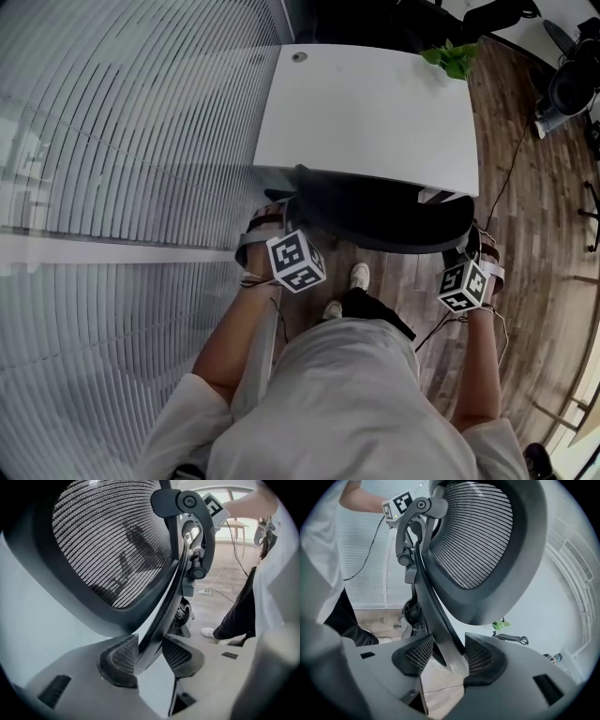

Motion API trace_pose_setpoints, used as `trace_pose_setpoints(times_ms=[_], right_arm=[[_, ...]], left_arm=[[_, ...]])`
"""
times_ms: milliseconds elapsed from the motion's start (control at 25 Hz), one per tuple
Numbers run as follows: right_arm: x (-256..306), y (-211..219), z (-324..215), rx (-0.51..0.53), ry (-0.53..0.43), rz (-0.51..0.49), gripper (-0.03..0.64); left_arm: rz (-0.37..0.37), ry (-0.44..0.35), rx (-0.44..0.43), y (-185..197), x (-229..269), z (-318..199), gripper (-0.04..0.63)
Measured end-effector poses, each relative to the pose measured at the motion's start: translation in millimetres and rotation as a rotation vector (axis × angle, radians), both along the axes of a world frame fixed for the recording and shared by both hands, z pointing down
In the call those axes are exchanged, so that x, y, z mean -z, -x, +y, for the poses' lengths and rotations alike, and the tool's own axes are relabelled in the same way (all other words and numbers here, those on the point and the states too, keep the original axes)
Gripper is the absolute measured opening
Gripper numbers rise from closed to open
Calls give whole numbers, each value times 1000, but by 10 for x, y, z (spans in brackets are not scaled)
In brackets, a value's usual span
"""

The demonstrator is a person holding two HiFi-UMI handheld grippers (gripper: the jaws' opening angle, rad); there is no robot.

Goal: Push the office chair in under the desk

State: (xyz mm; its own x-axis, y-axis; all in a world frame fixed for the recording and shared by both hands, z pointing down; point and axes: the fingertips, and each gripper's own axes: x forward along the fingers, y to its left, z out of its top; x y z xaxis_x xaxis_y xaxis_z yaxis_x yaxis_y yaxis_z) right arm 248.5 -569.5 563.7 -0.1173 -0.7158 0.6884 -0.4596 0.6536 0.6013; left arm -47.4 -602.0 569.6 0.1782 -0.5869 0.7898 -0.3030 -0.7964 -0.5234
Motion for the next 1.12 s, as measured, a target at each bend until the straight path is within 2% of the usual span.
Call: trace_pose_setpoints(times_ms=[440,1120], right_arm=[[42,26,-254,23,1,-2,219],[32,5,-645,5,12,8,219]], left_arm=[[-6,-5,26,28,41,-260,164],[1,-5,-5,7,41,-670,164]])
